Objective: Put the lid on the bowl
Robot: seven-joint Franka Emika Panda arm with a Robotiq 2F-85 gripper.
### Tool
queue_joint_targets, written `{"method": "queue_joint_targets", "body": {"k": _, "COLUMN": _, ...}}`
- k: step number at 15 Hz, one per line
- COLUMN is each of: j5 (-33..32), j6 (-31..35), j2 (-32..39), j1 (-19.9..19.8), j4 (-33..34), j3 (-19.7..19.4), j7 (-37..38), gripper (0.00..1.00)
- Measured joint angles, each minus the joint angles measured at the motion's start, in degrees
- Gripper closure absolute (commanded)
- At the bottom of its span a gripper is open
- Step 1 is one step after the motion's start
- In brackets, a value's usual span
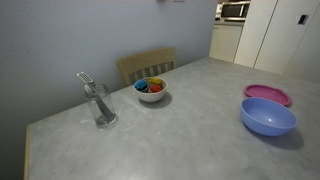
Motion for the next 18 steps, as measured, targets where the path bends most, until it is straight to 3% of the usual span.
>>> {"method": "queue_joint_targets", "body": {"k": 7, "j5": 0.2, "j6": 2.8, "j2": 3.4, "j1": 0.0, "j4": -0.1, "j3": -0.6, "j7": 0.4, "gripper": 0.0}}
{"method": "queue_joint_targets", "body": {"k": 18, "j5": 0.4, "j6": 9.4, "j2": 18.2, "j1": 0.0, "j4": 1.4, "j3": -1.7, "j7": 4.2, "gripper": 0.0}}
